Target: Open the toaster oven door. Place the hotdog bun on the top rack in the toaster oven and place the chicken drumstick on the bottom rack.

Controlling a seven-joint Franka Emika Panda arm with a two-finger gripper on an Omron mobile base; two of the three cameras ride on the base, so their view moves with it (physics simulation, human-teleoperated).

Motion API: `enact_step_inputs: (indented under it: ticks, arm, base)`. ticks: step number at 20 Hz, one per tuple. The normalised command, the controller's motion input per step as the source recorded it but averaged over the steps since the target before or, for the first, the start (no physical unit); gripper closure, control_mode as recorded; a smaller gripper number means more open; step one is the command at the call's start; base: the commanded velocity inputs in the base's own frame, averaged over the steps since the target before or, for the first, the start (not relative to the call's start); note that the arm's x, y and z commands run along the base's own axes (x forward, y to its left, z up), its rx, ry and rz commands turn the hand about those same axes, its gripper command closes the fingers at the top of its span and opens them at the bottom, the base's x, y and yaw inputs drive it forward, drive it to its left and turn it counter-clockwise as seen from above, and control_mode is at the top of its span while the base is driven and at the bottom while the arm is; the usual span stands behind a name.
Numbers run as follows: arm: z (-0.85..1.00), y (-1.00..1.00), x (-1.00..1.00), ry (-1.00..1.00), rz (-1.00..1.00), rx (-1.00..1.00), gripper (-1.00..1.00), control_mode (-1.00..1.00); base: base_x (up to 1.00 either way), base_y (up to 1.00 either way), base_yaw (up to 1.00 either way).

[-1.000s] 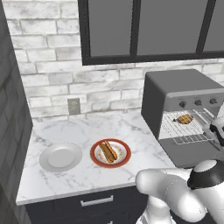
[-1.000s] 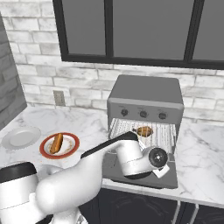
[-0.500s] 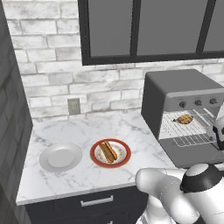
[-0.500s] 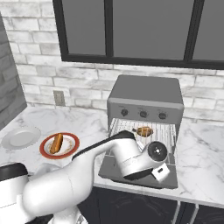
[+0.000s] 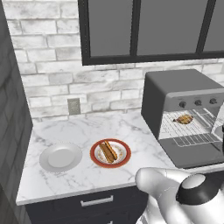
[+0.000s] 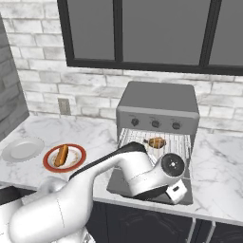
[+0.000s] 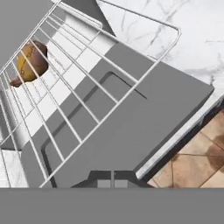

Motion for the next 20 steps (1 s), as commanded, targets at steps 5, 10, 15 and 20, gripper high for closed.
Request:
enact_step_inputs:
  ticks: [5, 10, 15, 20]
  arm:
    - [0.38, 0.57, 0.03, 0.23, 0.01, -0.13, 1.0, -1.0]
    - [0.27, 0.64, 0.01, 0.3, 0.12, -0.14, -1.0, -1.0]
    - [0.14, 0.72, 0.0, 0.13, 0.15, -0.09, -1.0, -1.0]
    - [0.17, 0.57, 0.02, 0.05, 0.15, 0.0, -1.0, -1.0]
  base:
    - [0.0, 0.0, 0.0]
    - [0.0, 0.0, 0.0]
    - [0.0, 0.0, 0.0]
    - [0.0, 0.0, 0.0]
